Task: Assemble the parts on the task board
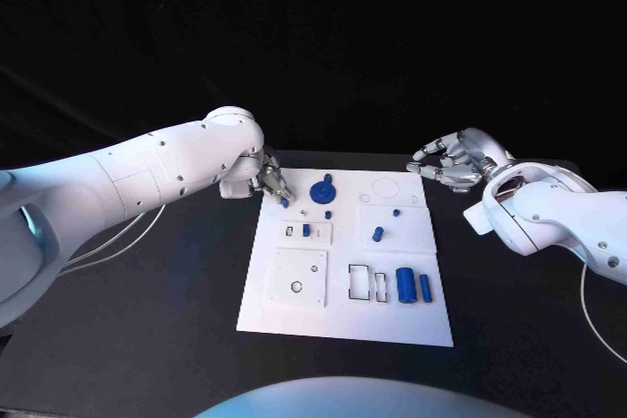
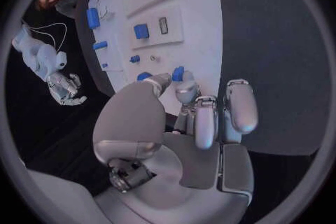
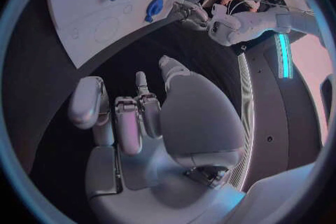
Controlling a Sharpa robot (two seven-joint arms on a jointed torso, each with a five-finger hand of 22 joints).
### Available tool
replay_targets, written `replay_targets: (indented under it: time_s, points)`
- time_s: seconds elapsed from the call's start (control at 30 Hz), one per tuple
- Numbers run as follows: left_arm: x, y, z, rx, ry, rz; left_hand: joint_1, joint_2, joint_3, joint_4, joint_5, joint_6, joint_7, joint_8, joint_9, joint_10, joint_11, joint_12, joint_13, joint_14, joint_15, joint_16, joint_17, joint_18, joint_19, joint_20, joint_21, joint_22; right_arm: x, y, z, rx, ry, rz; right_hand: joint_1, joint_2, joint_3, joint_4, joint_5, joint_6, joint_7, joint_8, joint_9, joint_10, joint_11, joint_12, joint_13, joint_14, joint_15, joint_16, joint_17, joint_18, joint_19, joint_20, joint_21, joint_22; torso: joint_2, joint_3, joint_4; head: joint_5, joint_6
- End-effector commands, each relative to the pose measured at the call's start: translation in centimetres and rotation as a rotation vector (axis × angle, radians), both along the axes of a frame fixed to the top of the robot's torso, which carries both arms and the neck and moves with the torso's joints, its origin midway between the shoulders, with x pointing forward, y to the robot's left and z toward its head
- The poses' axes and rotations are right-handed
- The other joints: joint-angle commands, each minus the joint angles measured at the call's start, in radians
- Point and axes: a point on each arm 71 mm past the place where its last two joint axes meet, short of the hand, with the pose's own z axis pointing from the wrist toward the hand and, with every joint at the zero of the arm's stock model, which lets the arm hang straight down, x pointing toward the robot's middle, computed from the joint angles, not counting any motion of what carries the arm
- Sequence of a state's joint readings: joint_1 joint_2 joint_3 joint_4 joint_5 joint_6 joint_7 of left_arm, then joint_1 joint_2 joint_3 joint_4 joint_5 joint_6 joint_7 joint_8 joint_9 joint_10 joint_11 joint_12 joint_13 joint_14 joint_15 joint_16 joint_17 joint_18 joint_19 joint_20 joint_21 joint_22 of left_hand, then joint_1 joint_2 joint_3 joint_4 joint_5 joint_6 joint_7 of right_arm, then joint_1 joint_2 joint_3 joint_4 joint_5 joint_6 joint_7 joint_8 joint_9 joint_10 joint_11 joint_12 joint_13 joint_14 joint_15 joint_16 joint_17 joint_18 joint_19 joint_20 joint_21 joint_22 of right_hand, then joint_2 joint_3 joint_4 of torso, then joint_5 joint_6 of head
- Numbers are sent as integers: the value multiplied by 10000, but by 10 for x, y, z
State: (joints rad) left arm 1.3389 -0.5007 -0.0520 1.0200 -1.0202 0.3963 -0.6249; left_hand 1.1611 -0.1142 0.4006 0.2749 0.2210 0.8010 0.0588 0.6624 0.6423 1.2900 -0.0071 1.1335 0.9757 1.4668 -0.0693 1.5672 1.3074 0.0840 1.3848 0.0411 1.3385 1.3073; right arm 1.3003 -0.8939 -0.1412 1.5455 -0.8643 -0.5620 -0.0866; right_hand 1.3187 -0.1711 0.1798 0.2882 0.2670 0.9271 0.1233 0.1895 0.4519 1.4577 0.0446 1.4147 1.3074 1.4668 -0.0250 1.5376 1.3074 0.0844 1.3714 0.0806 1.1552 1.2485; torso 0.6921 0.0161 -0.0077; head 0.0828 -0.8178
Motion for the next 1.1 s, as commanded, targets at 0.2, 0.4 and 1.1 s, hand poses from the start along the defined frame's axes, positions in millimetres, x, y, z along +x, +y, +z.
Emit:
replay_targets:
  time_s: [0.2, 0.4, 1.1]
  points:
    - [-1, -4, 0, -414, 25, -63, 987, 39, 1762, -731, -382, -88, -132, 591, 357, 45, -178, 28, -54, 1040, -93, 36, 2634, -124, 34, -63, -94, 349, 0, 1, -1, -65, 85, 115, -107, -13, 60, 7, -33, -99, 0, 38, 13, 16, -31, -4, 1068, 809, -33, -20, 1658, 165, -4, -23, -63, -6, -11, 2, 3, 4, -35]
    - [-2, -3, 0, -785, -35, 133, 749, -166, 3430, -1519, -8, -265, -98, 1365, 1009, 162, -159, 27, -82, 1040, -77, 36, 2634, -128, 51, -52, -118, 423, 0, 1, -1, -103, 77, 126, -109, -10, 64, 7, -23, -99, 0, 41, 17, 15, -31, -5, 1066, 808, -33, -22, 1654, 167, -6, -23, -73, -13, -11, 11, -3, 3, -38]
    - [-41, 6, 5, -1764, -645, 247, 329, -290, 4140, -1847, -3, -264, -126, 1716, 1281, 305, -192, 170, 64, 1040, -101, 36, 2634, -138, 97, -65, -83, 510, 1, -2, -2, -160, 147, 83, -117, -12, 70, 7, 0, -103, -1, 47, 25, 16, -32, -5, 1065, 807, -34, -25, 1650, 170, -9, -25, -89, -21, -129, 0, 99, 1, -128]
